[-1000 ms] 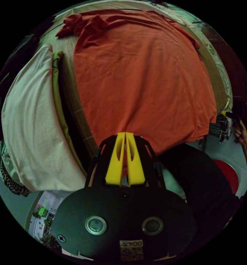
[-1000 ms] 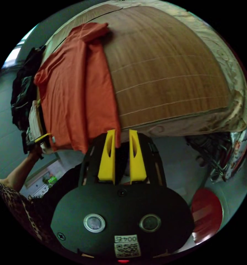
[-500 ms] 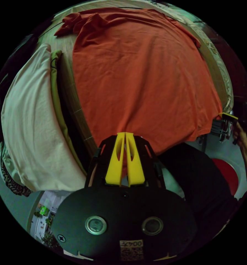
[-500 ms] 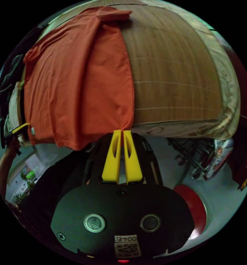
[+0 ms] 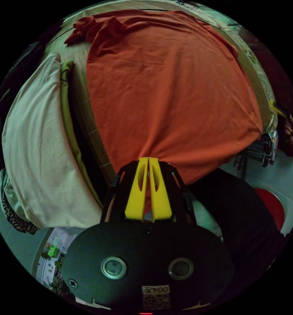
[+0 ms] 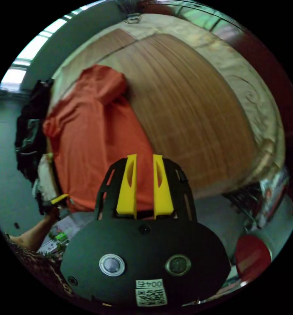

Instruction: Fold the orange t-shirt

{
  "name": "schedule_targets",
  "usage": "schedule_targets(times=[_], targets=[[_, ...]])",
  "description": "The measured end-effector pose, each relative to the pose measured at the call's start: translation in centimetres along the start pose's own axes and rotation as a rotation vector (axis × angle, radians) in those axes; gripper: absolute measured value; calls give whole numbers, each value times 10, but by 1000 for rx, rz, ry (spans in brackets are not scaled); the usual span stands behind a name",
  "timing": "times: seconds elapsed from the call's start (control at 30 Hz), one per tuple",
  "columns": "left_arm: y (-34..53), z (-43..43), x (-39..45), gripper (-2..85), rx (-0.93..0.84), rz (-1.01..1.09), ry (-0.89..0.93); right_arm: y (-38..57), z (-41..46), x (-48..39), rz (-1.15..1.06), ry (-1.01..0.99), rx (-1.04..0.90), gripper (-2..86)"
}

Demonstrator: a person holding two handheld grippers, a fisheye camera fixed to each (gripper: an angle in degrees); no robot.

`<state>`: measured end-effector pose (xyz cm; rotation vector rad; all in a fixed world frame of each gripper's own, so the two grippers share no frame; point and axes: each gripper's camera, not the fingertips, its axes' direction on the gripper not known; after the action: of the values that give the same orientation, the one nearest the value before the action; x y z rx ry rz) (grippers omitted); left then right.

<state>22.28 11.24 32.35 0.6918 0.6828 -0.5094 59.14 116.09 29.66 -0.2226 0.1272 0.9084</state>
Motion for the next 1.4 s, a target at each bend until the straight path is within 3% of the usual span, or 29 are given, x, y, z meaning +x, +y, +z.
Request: schedule_targets(times=[0.13,0.2,0.3,0.43,0.57,0.8,0.97,1.1,1.4], targets=[[3,0,5,4,12,-1,-48,-55,27,-1,165,-407,-15,117],[4,-1,4,4,19,-16,-47,-77,49,9,349,-596,0,145],[3,-2,0,4,20,-39,-32,-94,67,13,495,-714,9,148],[1,-4,-4,3,16,-46,-20,-110,53,11,593,-577,78,38],[-2,-7,-7,3,18,-53,-12,-162,1,-11,433,-297,187,30],[-9,-14,-11,3,24,-72,-7,-248,-16,-28,244,53,95,40],[-16,-21,-17,3,13,-89,22,-198,-14,-74,15,69,163,32],[-25,-40,-20,3,1,-96,10,-160,22,-114,-172,132,55,27],[-124,-151,-69,4,377,-186,-16,-169,44,-166,-357,246,13,21]])
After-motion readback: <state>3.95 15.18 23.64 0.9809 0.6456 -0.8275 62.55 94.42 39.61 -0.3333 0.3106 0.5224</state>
